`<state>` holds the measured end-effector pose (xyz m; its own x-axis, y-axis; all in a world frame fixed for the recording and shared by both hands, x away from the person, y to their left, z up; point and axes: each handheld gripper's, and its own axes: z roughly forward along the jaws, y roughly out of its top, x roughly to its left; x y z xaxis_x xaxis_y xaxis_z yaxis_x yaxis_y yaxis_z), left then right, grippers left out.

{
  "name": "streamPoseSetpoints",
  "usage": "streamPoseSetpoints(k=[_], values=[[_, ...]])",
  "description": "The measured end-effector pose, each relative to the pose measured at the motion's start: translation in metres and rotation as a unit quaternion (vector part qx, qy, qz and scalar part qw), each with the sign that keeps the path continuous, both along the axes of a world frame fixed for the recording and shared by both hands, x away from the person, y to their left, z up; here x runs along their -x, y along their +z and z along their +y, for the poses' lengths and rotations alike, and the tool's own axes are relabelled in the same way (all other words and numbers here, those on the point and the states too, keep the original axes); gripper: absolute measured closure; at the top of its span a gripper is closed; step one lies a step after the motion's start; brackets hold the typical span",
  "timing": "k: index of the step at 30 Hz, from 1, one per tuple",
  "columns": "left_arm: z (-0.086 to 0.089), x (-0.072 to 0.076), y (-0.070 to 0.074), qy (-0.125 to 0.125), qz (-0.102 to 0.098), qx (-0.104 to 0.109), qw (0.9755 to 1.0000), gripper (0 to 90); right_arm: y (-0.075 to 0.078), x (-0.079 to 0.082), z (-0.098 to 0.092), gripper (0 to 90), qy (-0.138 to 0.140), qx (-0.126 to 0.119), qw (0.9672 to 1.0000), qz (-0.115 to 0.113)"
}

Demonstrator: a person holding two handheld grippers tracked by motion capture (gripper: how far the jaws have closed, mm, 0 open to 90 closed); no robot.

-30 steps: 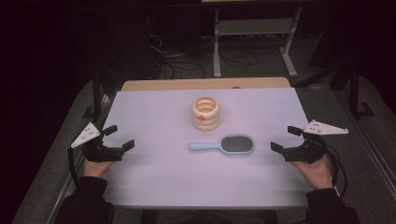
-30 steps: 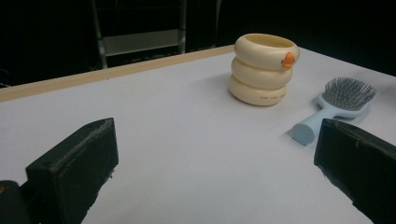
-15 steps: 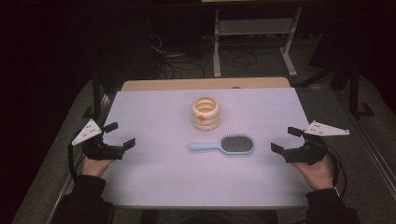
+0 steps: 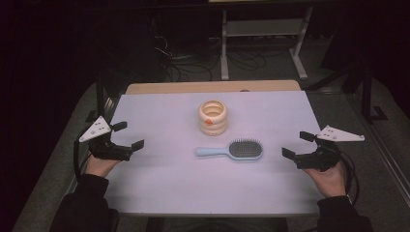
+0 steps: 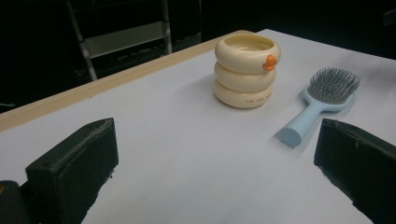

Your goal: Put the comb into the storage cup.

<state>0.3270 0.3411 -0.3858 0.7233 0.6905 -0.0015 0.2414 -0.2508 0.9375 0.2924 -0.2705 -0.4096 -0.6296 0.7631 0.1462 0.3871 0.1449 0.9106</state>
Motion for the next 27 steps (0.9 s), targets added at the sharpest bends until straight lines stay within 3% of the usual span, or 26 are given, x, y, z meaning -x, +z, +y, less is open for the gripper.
streamPoseSetpoints(k=[13, 27], values=[[-0.013, -0.013, 0.015, -0.027, 0.006, -0.035, 0.9990, 0.0, -0.001, 0.000, 0.001, 0.0, 0.004, 0.000, 1.0000, 0.003], [-0.041, -0.027, 0.023, -0.076, 0.015, -0.061, 0.9951, 0.0, -0.002, 0.001, 0.002, 0.0, 0.009, 0.004, 0.9999, 0.005]])
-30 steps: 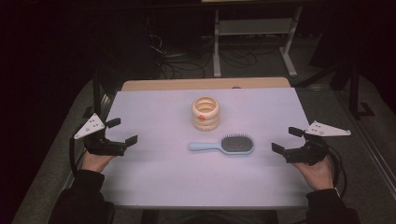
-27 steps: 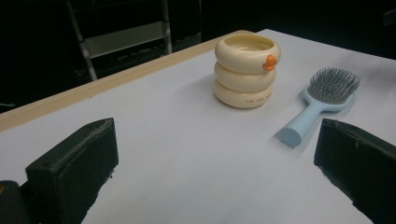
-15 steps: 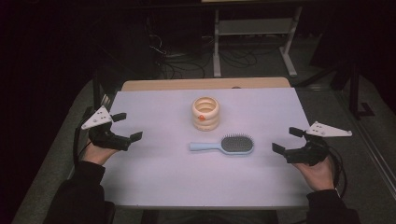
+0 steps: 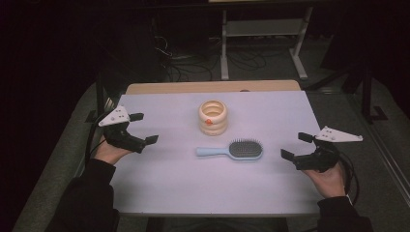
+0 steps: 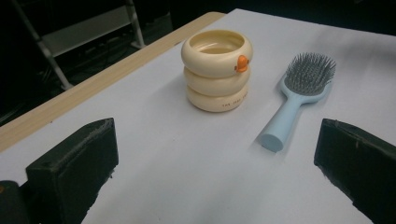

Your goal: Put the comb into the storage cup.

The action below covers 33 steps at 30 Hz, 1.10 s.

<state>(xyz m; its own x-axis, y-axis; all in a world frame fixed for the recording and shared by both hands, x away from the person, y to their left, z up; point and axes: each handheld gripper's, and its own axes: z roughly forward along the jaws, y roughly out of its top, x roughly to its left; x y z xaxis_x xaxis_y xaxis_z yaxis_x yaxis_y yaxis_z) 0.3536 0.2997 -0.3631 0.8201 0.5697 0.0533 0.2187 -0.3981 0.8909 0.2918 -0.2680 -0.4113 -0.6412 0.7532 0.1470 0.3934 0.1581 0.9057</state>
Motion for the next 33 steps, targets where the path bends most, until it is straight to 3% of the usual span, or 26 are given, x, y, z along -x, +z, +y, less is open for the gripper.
streamPoseSetpoints(k=[17, 28, 33], values=[[-0.028, -0.012, 0.013, -0.042, 0.006, -0.019, 0.9989, 0.0, -0.001, 0.000, 0.001, 0.0, 0.005, 0.002, 1.0000, 0.002], [-0.049, -0.019, 0.016, -0.070, 0.017, -0.039, 0.9966, 0.0, -0.001, 0.000, 0.003, 0.0, 0.009, 0.006, 0.9999, 0.004], [-0.058, -0.020, 0.018, -0.086, 0.020, -0.039, 0.9954, 0.0, -0.001, 0.000, 0.003, 0.0, 0.010, 0.006, 0.9999, 0.005]])
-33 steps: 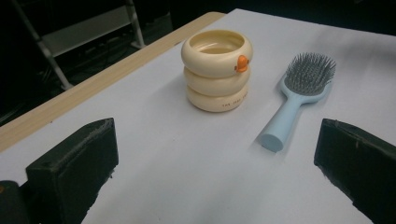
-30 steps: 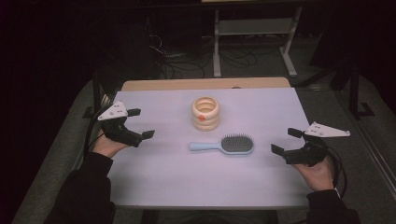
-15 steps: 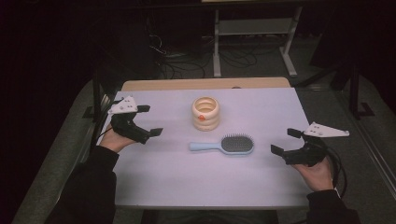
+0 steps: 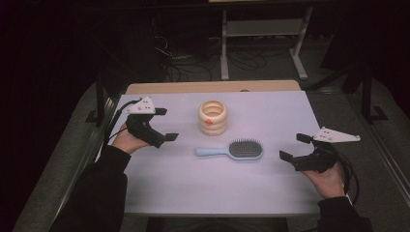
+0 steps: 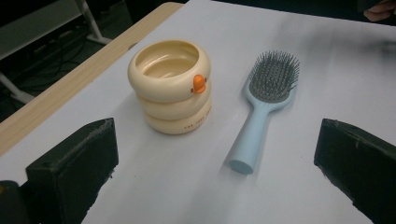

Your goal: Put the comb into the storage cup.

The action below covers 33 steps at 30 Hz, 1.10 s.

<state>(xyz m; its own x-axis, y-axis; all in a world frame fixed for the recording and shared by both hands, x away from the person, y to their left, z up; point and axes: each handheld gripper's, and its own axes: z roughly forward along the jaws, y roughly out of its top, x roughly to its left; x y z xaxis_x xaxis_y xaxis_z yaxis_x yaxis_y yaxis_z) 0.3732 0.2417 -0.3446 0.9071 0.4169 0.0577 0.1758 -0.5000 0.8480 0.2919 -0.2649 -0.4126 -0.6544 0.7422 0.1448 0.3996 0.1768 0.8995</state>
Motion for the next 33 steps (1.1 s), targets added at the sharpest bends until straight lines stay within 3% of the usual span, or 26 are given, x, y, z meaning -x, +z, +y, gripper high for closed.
streamPoseSetpoints(k=[21, 33], values=[[-0.034, -0.006, 0.005, -0.040, 0.003, -0.019, 0.9990, 0.0, 0.000, 0.001, 0.000, 0.0, 0.003, 0.000, 1.0000, 0.002], [-0.048, -0.011, 0.006, -0.051, 0.004, -0.028, 0.9983, 0.0, 0.000, 0.002, 0.001, 0.0, 0.007, 0.001, 1.0000, 0.003]])
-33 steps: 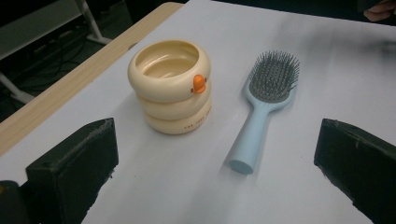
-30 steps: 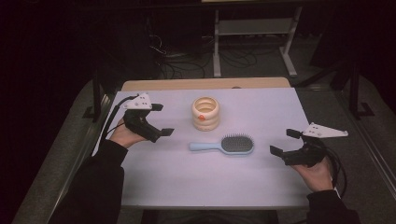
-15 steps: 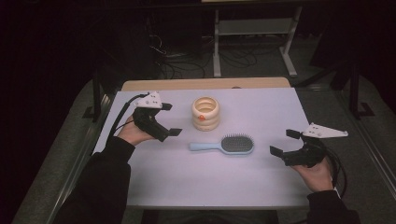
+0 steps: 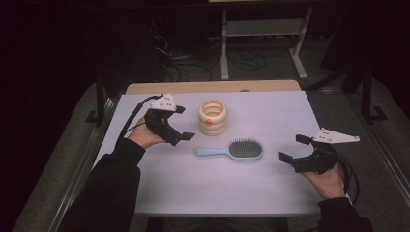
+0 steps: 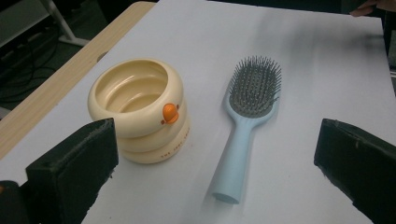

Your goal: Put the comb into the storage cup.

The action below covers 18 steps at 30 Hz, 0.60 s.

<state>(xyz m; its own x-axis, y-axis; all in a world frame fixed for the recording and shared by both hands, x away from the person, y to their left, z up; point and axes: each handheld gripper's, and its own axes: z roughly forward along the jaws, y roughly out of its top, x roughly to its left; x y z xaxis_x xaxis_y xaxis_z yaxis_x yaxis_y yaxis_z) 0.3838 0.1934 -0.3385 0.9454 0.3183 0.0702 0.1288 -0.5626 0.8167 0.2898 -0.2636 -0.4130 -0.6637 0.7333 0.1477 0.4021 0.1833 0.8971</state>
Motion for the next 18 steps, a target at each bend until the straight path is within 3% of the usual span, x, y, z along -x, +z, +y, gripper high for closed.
streamPoseSetpoints(k=[18], values=[[-0.031, -0.005, 0.003, -0.030, 0.004, -0.020, 0.9993, 0.0, 0.000, 0.000, 0.002, 0.0, 0.003, 0.003, 1.0000, 0.000]])
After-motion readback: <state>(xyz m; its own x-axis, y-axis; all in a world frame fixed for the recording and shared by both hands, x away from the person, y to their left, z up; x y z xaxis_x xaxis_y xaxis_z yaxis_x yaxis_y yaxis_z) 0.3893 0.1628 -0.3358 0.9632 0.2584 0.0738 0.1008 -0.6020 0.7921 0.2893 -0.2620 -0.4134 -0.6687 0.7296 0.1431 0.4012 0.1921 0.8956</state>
